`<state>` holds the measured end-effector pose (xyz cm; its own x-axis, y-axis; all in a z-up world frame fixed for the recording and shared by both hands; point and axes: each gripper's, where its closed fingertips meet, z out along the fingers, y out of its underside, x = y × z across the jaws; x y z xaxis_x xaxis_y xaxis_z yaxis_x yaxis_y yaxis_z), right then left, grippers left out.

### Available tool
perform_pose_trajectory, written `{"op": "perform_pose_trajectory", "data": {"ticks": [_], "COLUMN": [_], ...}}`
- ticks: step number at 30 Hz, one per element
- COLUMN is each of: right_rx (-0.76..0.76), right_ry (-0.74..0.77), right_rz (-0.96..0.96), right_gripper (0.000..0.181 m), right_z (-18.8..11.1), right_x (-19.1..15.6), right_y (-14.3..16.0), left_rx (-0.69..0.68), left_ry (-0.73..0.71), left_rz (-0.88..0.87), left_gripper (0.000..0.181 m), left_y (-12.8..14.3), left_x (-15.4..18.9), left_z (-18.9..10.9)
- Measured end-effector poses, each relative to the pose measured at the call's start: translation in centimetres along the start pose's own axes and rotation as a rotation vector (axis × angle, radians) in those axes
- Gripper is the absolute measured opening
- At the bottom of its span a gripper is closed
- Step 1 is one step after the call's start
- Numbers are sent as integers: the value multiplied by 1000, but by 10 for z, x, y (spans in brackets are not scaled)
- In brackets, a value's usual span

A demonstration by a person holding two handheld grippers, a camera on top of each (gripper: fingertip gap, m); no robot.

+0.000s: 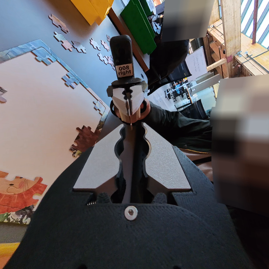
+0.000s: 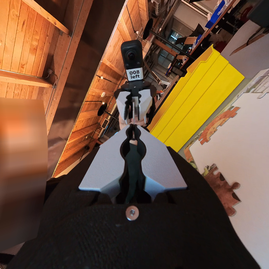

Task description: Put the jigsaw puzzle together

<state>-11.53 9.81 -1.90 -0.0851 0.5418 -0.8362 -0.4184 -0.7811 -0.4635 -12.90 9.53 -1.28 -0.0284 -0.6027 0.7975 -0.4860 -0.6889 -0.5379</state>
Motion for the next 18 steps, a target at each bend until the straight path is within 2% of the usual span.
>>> {"op": "perform_pose_trajectory", "data": {"ticks": [4, 7, 9, 11, 14, 16, 18], "right_rx": [8, -2, -26, -47, -162, -263, -321], "right_ry": [-14, 0, 37, 136, 344, 442, 522], "right_rz": [0, -10, -85, -257, -726, -1063, -1321], "right_gripper": [0, 0, 1, 16, 40, 44, 45], "right_z": [2, 2, 2, 0, -6, -8, -6], "right_x": [-2, 1, 5, 11, 21, 21, 21], "right_y": [1, 2, 4, 1, -1, 5, 9], "left_rx": [19, 13, 5, 7, 12, 17, 9], "left_ry": [-16, -38, -46, -72, -86, -89, -84], "left_rz": [31, 34, 18, -5, -48, -77, -95], "left_gripper": [0, 0, 0, 0, 0, 0, 0], "left_y": [-8, -8, -5, -4, -2, -2, 0], "left_x": [-2, -6, -9, -16, -22, -26, -27], "left_z": [9, 9, 8, 5, 1, 0, 1]}}
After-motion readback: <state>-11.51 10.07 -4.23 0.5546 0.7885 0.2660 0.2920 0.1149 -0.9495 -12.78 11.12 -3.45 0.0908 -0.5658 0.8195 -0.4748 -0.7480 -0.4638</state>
